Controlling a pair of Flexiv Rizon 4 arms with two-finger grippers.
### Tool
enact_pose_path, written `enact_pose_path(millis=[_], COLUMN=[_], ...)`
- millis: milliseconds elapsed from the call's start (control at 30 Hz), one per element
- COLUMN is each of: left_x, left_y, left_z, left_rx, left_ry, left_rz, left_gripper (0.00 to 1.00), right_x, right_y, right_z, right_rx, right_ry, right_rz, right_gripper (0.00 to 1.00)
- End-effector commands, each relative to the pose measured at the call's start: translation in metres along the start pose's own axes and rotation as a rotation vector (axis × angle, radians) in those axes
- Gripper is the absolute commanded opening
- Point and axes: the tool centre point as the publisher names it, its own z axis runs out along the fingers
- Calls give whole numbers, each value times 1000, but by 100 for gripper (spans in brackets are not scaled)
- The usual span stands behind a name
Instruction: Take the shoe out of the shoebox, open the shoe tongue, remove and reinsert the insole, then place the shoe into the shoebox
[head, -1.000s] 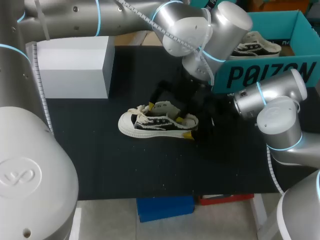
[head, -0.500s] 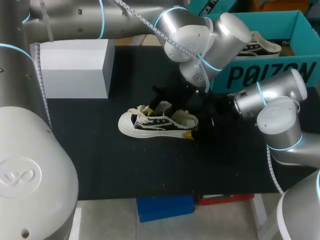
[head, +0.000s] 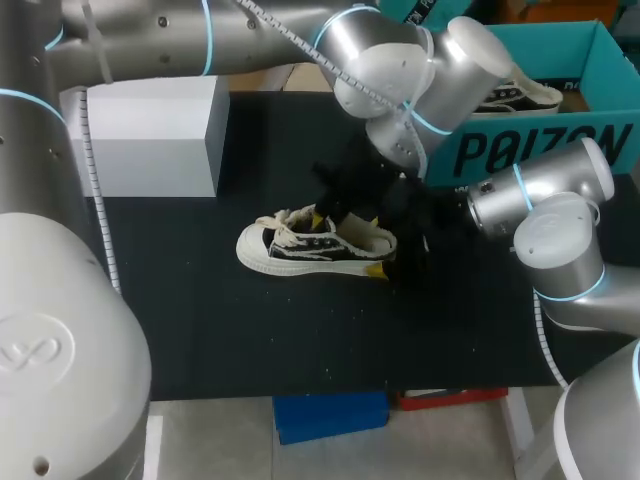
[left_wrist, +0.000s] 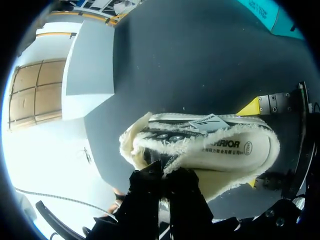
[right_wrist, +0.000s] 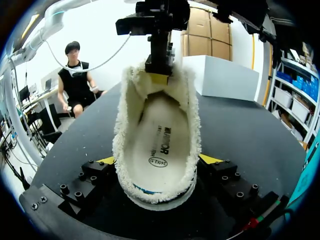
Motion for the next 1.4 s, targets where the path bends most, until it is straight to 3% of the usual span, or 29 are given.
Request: enact_pose_path(millis=[33, 300, 633, 667, 700, 967, 1400], left_x=[-14, -44, -81, -85, -88, -114, -120], left_y=[4, 11, 20, 21, 22, 26, 32], left_z=[-10, -15, 13, 16, 18, 33, 64], left_rx=[23, 48, 2, -8, -17, -43, -89], left_ry=[23, 54, 63, 64, 68, 102, 117], left_rz=[-8, -49, -117, -125, -134, -186, -214], left_gripper=[0, 0, 0, 27, 100, 100, 100], right_x=[1, 1, 1, 1, 1, 1, 1], right_y=[-2, -2, -2, -2, -2, -2, -2], right_z=[5, 5, 5, 5, 5, 5, 5], right_rx=[2, 2, 2, 2, 2, 2, 2], right_ry=[-2, -2, -2, -2, -2, -2, -2], right_rz=[1, 1, 1, 1, 1, 1, 1], right_gripper=[0, 0, 0, 0, 0, 0, 0])
